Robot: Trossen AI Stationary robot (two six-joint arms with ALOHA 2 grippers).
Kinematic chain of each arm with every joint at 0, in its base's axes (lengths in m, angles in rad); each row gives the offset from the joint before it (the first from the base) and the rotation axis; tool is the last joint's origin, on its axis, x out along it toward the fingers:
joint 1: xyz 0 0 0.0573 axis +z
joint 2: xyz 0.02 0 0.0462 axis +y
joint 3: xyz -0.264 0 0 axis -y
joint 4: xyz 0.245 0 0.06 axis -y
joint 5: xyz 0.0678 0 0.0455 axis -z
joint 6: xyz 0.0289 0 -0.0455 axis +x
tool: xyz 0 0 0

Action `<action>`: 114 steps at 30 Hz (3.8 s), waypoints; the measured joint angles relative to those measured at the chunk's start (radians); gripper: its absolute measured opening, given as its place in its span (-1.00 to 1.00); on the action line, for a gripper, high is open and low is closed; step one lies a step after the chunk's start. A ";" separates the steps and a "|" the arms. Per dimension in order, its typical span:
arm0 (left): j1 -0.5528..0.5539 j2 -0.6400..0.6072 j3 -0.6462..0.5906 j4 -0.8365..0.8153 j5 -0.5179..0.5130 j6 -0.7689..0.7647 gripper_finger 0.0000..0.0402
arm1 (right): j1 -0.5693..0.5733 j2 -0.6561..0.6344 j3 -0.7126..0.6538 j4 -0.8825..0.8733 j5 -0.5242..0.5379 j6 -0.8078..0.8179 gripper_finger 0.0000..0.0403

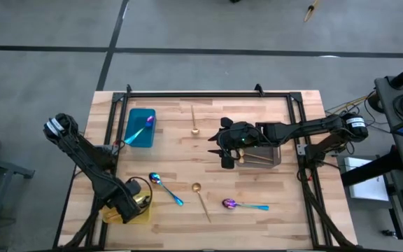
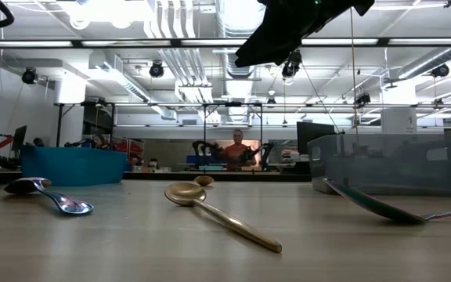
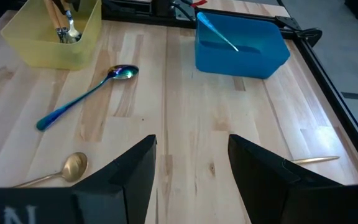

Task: Sort silverware by color (type)
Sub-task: Put the yellow spoon into the yellow bin

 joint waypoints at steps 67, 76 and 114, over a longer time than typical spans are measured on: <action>-0.017 -0.008 -0.072 0.106 -0.017 -0.004 -0.25 | 0.000 0.000 -0.028 0.001 0.000 0.018 -0.05; -0.021 -0.008 -0.087 0.130 -0.018 0.002 -0.36 | 0.000 0.000 -0.028 0.001 0.001 0.018 -0.05; -0.026 -0.007 -0.006 0.085 -0.020 0.004 -0.95 | 0.000 0.000 -0.028 0.003 0.001 0.018 -0.05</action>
